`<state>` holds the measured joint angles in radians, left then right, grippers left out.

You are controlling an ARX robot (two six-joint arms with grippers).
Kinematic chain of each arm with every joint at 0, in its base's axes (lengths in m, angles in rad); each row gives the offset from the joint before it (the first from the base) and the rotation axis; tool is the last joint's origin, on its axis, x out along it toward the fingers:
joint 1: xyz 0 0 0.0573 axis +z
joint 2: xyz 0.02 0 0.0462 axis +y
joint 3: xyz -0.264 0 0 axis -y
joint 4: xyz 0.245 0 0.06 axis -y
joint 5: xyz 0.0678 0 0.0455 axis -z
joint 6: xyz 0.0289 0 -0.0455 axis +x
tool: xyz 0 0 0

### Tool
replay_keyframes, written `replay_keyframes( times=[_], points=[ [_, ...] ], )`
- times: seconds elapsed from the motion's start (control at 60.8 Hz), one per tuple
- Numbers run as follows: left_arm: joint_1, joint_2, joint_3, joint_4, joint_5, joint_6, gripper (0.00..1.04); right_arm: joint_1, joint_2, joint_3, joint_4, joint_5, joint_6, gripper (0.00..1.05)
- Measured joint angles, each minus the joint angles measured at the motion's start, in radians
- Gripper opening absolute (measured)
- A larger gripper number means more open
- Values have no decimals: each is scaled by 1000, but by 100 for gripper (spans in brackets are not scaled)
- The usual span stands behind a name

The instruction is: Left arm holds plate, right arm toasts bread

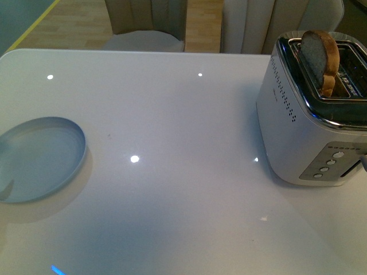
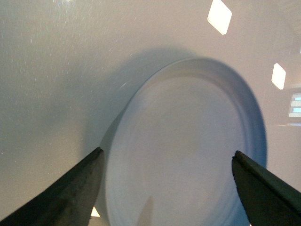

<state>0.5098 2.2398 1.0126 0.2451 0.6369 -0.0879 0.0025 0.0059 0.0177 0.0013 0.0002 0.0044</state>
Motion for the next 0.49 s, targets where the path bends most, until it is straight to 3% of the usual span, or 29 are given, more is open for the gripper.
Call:
replay_keyframes(
  times=[0.066,0.28,0.494],
  points=[
    [-8,-108,-45,10,18,-5,99,0,0,0,0,0,0,96],
    [-41,-460,-208,0,67,-42,98,0,0,0,0,0,0,96],
    [-85,-854,-387,-122,88,-152,98,0,0,0,0,0,0,96]
  ],
)
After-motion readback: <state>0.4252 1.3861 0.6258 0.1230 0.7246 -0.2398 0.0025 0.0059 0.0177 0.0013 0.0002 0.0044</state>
